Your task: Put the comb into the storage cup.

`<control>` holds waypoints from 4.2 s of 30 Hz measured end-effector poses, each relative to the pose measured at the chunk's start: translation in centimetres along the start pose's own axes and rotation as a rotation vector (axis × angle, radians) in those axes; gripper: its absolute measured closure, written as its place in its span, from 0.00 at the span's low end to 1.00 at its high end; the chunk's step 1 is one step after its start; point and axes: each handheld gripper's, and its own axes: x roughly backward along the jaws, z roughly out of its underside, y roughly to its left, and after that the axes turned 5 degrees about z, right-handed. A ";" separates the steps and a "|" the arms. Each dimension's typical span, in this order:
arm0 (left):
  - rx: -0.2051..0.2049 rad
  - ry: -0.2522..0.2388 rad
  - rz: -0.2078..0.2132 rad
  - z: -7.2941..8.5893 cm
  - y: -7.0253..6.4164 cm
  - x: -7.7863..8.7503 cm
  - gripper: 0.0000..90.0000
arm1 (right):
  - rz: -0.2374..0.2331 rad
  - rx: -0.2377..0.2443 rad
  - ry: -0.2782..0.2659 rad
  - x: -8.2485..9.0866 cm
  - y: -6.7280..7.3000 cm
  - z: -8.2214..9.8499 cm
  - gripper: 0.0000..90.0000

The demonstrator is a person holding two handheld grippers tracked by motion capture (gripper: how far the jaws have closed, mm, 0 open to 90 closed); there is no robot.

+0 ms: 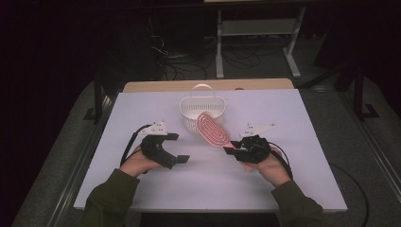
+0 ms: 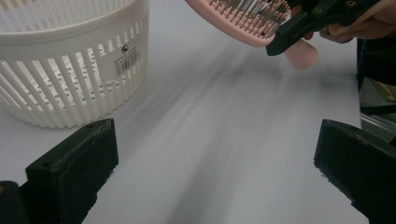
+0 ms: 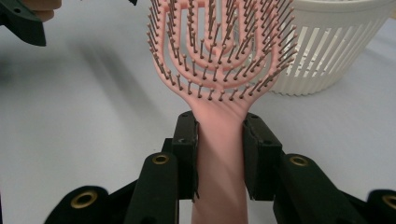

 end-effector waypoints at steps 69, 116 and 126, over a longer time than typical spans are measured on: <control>0.101 -0.109 -0.058 -0.9 -1.1 -1.8 0.00 | -0.063 0.035 -0.048 -2.6 3.5 -0.2 0.76; 0.134 -0.155 -0.086 -1.4 -1.7 -2.1 0.20 | -0.078 0.076 -0.056 -3.2 4.7 -0.1 0.76; 0.192 -0.169 -0.057 -1.4 -1.3 -1.8 0.32 | -0.070 0.083 -0.057 -3.3 4.7 -0.1 0.76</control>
